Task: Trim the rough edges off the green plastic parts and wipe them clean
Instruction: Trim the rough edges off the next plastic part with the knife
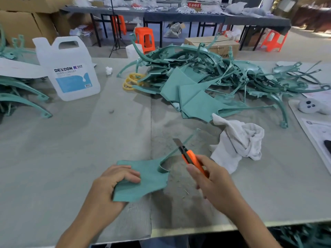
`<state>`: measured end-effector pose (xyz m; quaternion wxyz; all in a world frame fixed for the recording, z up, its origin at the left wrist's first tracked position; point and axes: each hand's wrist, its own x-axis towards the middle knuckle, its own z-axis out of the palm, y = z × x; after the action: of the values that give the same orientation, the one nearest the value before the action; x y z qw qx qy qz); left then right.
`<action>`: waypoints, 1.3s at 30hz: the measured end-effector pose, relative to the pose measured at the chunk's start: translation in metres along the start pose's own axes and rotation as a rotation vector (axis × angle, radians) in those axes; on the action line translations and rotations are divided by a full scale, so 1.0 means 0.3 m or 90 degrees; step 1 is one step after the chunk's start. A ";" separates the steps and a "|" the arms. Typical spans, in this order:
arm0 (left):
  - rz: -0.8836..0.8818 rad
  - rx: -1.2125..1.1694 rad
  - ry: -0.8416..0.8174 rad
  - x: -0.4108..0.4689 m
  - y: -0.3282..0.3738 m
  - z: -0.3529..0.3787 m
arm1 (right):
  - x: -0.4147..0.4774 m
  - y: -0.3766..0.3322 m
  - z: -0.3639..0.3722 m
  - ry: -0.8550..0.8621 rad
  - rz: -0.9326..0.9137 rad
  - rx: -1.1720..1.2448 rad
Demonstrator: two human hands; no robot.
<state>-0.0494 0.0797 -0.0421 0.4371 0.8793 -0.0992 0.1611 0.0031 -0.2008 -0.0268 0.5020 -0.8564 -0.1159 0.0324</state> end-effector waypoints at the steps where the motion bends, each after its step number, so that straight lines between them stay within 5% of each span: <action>1: 0.009 0.005 -0.006 -0.005 0.001 0.005 | 0.006 0.014 -0.031 -0.008 -0.001 -0.070; 7: 0.001 0.006 -0.040 -0.010 0.011 0.020 | 0.060 0.042 -0.043 -0.134 -0.082 -0.369; 22: -0.015 0.030 -0.057 -0.016 0.027 0.019 | 0.091 0.005 0.004 -0.195 -0.115 -0.414; 33: 0.095 0.175 -0.113 0.020 0.126 0.054 | 0.220 0.034 -0.173 -0.051 0.005 -0.692; 39: 0.107 0.212 -0.133 0.005 0.125 0.062 | 0.104 -0.052 -0.074 -0.156 -0.047 -0.491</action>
<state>-0.0563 0.0424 -0.0243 0.2584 0.9399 -0.1889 0.1189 0.0346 -0.2052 -0.0005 0.1276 -0.9669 -0.2094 0.0706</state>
